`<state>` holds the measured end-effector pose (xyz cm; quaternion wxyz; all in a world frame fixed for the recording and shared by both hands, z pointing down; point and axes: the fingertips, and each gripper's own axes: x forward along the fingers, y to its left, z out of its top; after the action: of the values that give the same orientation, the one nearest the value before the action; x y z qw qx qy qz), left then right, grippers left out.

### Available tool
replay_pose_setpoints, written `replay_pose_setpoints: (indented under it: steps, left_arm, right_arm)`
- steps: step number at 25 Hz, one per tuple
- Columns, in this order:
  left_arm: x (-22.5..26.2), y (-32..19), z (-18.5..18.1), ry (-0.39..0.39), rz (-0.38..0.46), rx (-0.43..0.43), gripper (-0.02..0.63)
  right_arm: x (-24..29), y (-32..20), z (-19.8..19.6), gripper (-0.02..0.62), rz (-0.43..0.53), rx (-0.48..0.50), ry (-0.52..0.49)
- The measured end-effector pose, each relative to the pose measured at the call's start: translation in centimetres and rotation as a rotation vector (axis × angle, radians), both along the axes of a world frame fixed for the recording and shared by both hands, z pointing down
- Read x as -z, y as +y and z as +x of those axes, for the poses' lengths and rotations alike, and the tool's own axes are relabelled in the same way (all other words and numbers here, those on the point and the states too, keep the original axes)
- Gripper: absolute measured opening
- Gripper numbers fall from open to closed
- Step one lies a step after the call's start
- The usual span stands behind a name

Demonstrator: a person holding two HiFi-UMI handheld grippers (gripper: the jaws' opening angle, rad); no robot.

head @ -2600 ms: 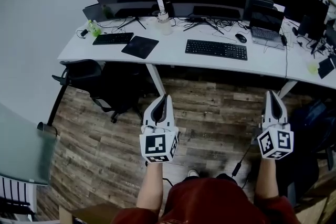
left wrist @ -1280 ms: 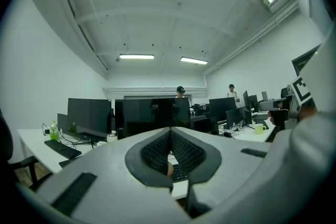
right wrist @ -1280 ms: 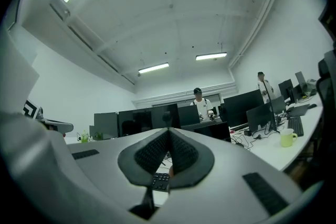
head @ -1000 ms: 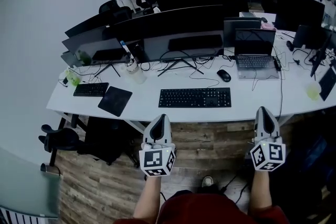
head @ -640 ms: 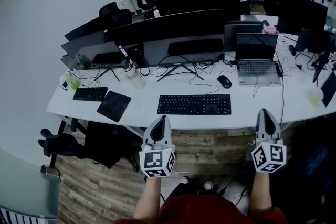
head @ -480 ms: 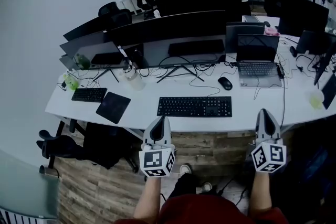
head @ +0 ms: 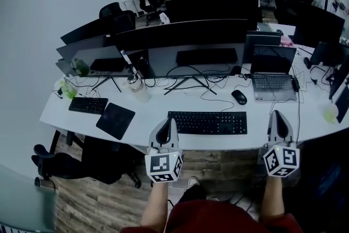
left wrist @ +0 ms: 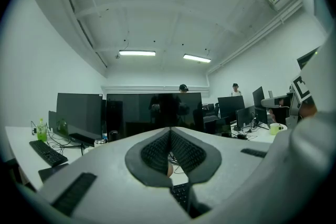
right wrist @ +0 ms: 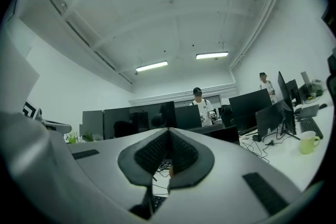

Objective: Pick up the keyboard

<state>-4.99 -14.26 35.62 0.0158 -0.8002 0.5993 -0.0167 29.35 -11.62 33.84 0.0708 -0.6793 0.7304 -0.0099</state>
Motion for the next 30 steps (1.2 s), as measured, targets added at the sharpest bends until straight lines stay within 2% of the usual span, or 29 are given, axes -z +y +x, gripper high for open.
replay_pose_setpoints:
  steps: [9, 15, 25, 30]
  left_arm:
    - [-0.5, -7.8, -5.6, 0.028, -0.01, -0.023, 0.005]
    - [-1.3, -12.0, -8.1, 0.043, -0.024, -0.059, 0.005]
    - [-2.4, -15.5, -10.3, 0.054, -0.046, -0.098, 0.005]
    - [-3.3, -16.3, -10.1, 0.035, -0.064, -0.111, 0.005]
  right_arm:
    - [0.5, -6.7, -5.8, -0.002, -0.01, -0.026, 0.056]
    - [0.5, -9.5, -8.2, -0.002, -0.019, -0.073, 0.085]
    - [0.2, -10.8, -10.0, -0.002, -0.026, -0.129, 0.111]
    - [-0.4, -11.9, -10.0, -0.002, -0.023, -0.133, 0.112]
